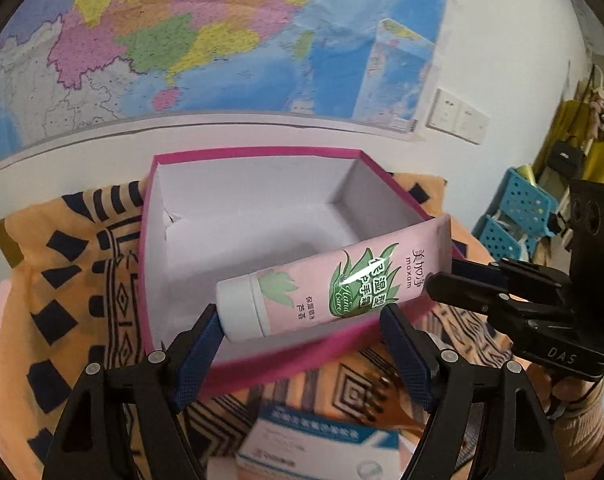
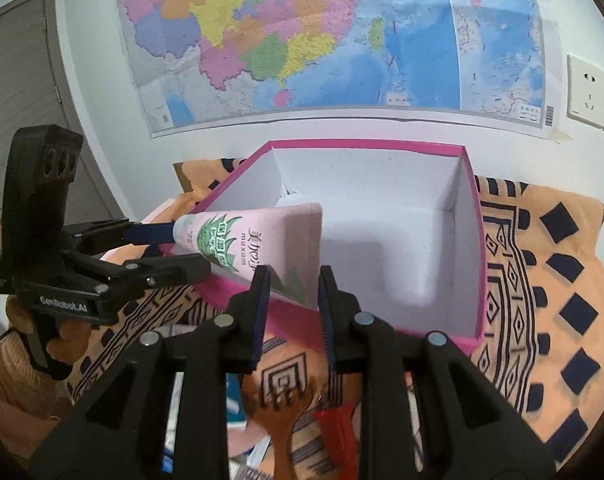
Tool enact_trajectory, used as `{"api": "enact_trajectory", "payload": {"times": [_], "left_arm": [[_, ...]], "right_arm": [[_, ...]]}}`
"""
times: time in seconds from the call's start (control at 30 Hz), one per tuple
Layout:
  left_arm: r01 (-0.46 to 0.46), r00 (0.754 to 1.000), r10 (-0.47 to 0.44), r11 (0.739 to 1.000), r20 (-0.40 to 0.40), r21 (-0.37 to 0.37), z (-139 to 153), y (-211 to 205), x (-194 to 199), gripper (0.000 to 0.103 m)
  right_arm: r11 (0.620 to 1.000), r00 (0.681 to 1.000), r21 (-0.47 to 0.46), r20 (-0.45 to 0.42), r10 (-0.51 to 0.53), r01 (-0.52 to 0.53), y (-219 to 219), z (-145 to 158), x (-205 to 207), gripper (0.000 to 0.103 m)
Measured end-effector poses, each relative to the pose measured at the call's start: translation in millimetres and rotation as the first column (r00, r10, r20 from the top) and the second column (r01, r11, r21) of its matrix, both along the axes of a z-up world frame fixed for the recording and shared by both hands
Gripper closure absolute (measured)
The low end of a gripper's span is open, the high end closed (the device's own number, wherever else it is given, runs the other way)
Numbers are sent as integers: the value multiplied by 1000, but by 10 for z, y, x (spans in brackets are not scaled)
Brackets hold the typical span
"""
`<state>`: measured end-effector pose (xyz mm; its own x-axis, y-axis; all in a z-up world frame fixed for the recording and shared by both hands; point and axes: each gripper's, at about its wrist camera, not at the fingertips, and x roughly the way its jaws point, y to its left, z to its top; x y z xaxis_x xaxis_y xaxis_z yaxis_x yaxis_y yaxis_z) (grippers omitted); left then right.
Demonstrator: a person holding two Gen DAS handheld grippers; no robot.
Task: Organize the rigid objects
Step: 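Carry the tube into the magenta box and open the right gripper, then move the right gripper to the blue-and-white levofloxacin medicine box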
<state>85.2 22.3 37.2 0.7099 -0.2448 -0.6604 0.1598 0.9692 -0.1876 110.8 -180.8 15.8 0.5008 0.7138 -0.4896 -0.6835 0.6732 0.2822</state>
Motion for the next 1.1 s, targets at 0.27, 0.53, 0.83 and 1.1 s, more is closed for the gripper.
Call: {"api": "enact_trajectory", "payload": {"times": [0.27,0.53,0.83,1.1], "left_arm": [[-34,998,35,999,-59,14,-180,77,324,22],[-48,994,52,998,-101,43,-291,74,520,23],[-108,990,113,992,-79,66,-263,151,508,23],[-79,997,79,996,4,39,-109,257,141,23]], "right_arm": [[1000,996,-15,-84,2,-3,139,-189,316,77],[998,991,-69,-136,-21,11,259,-328,499,74],[992,988,-97,-125,-87,75,207,-313,539,60],[1000,996,18,-85,27,-25,-63,-150,113,60]]}}
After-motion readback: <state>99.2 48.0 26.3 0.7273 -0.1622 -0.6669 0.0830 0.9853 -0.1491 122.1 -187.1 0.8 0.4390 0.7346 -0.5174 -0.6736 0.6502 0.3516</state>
